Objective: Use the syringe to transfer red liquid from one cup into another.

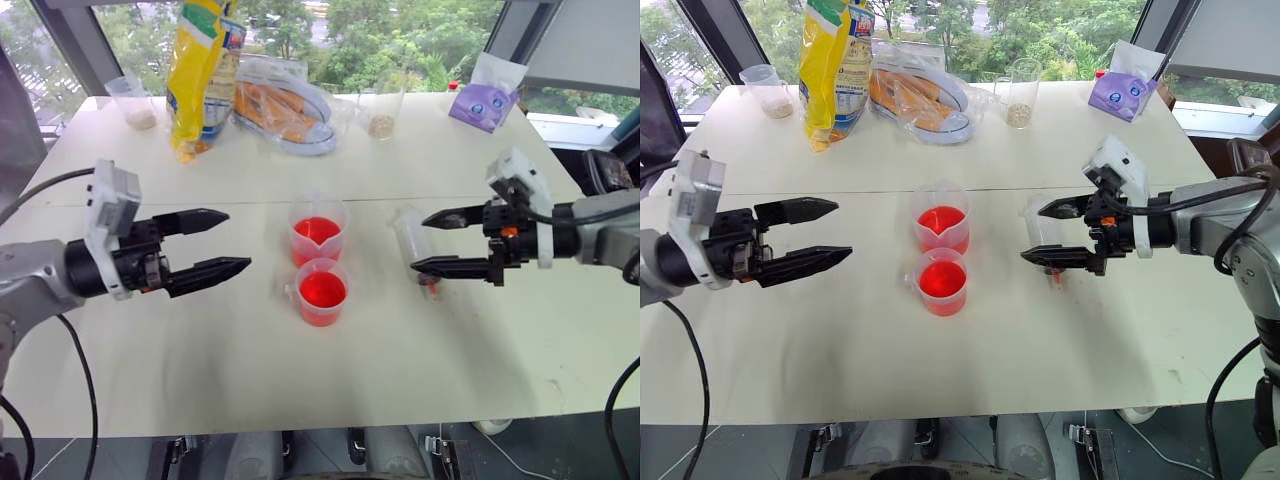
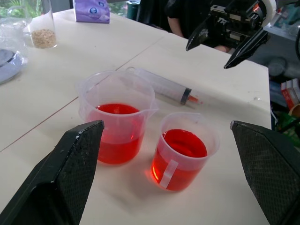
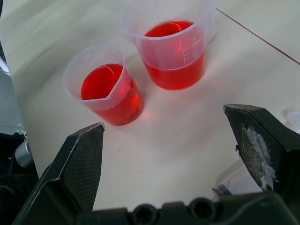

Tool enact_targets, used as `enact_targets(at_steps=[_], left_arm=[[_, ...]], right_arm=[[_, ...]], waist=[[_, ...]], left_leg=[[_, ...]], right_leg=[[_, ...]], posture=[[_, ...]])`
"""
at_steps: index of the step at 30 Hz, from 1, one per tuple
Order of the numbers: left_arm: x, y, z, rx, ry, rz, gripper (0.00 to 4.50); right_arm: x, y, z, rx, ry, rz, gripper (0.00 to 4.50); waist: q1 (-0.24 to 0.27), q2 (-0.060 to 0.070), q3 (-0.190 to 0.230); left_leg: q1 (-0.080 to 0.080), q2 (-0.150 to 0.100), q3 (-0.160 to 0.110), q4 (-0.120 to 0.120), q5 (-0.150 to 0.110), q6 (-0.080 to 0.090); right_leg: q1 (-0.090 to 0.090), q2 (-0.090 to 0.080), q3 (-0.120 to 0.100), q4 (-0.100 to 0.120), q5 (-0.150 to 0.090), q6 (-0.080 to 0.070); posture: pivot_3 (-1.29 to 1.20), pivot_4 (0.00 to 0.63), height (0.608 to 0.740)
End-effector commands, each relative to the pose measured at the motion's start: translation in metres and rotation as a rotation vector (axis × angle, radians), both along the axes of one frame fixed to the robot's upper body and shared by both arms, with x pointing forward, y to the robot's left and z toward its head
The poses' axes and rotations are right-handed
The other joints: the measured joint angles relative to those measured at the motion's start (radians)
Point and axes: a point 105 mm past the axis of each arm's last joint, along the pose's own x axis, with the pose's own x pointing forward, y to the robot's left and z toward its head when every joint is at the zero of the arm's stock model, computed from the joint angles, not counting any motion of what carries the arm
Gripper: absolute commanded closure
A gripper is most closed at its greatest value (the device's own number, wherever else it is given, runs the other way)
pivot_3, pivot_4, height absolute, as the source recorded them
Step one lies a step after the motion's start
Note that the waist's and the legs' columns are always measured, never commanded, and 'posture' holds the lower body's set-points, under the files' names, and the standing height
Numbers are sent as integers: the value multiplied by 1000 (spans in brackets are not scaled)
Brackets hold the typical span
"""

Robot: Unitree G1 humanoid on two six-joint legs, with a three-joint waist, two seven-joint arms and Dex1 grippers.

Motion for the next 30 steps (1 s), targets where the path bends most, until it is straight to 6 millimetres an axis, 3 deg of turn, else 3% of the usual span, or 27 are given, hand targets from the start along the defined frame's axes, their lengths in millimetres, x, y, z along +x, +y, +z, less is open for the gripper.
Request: enact_targets(at_steps=[1, 23, 30], left_arm=[[-1, -1, 8, -6, -44, -6, 0], [-1, -3, 10, -18, -59, -21, 0], [1, -6, 8, -25, -57, -27, 0]], right_arm=[[0, -2, 9, -2, -47, -2, 62], [10, -6, 1, -27, -39, -65, 62], [36, -10, -9, -57, 18, -220, 62]], waist=[[0, 0, 0], [0, 0, 0], [-3, 0, 0]], left_leg=[[0, 0, 0, 0, 0, 0], [0, 0, 0, 0, 0, 0], [1, 0, 1, 1, 0, 0]], right_leg=[[0, 0, 0, 0, 0, 0], [0, 1, 0, 1, 0, 0], [0, 1, 0, 2, 0, 0]], posture=[[0, 150, 740], [0, 150, 740], [0, 150, 740]])
